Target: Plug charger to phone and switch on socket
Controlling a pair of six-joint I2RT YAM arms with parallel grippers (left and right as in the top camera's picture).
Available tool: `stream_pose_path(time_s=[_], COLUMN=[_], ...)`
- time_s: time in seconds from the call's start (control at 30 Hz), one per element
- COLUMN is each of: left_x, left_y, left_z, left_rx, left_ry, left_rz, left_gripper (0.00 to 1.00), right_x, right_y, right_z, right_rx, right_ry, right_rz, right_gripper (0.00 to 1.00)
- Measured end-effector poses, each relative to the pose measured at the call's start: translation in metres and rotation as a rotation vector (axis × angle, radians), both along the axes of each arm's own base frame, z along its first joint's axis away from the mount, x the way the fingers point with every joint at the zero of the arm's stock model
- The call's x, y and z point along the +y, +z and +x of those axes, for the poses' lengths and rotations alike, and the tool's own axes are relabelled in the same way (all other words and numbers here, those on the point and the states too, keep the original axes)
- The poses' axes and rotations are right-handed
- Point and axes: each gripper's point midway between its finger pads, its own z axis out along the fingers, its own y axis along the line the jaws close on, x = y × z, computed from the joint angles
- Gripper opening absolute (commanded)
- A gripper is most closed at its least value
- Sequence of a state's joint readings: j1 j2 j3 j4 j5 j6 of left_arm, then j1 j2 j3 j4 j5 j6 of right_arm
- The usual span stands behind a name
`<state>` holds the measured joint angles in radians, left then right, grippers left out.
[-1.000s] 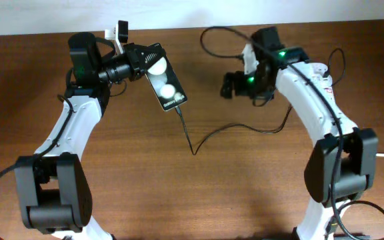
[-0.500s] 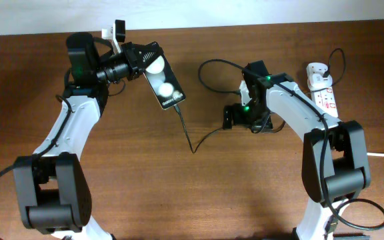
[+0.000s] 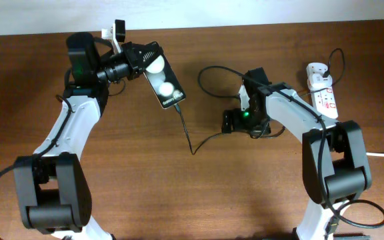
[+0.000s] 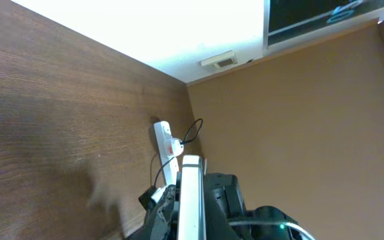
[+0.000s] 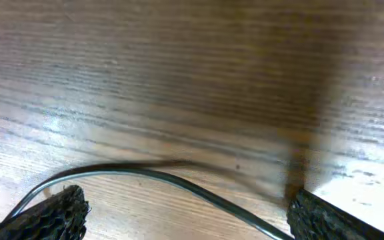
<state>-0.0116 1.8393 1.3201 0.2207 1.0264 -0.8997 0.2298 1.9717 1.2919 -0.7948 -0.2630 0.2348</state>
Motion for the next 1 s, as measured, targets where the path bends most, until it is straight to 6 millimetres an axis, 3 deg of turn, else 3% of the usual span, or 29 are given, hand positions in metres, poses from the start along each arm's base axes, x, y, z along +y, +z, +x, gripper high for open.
stream_pose_path(time_s=[0.1,0.23,0.4,0.5,0.7,0.8,0.87,0.9,1.0], left_x=[0.006,0.01,0.011,0.011,0.01,-0.006,-0.023,-0.027,-0.027], left_y=[-0.003,-0.006,-0.031,-0.071,-0.099,-0.102,-0.12,-0.132,-0.144], left_z=[0.008,0.014,0.012,0.018,0.02,0.015,0.01,0.008,0.007], left_rx=[0.0,-0.02,0.017,0.096,0.146,0.132,0.164,0.195,0.217], left_ry=[0.058,0.097,0.085,0.076,0.064,0.025,-0.014,-0.024,-0.027], left_rz=[0.018,0.052,0.109,0.117,0.121,0.135,0.143,0.146,0.149], left_gripper=[0.0,0.0,0.0,0.0,0.0,0.0,0.0,0.0,0.0], right_x=[-0.003,-0.004,-0.002,0.001,0.003,0.003,0.003,0.003,0.006], right_y=[-0.001,-0.001,-0.001,0.001,0.001,0.001,0.001,0.001,0.002], right_z=[-0.016,-0.022,-0.021,-0.019,-0.018,-0.018,-0.018,-0.018,-0.016], right_rx=[0.066,0.091,0.086,0.08,0.077,0.077,0.077,0.077,0.07], right_ry=[0.0,0.0,-0.003,-0.005,-0.004,-0.004,-0.004,-0.004,-0.003], right_rz=[-0.009,-0.014,-0.004,0.019,0.029,0.029,0.029,0.031,0.046], right_gripper=[1.0,1.0,1.0,1.0,1.0,1.0,1.0,1.0,1.0])
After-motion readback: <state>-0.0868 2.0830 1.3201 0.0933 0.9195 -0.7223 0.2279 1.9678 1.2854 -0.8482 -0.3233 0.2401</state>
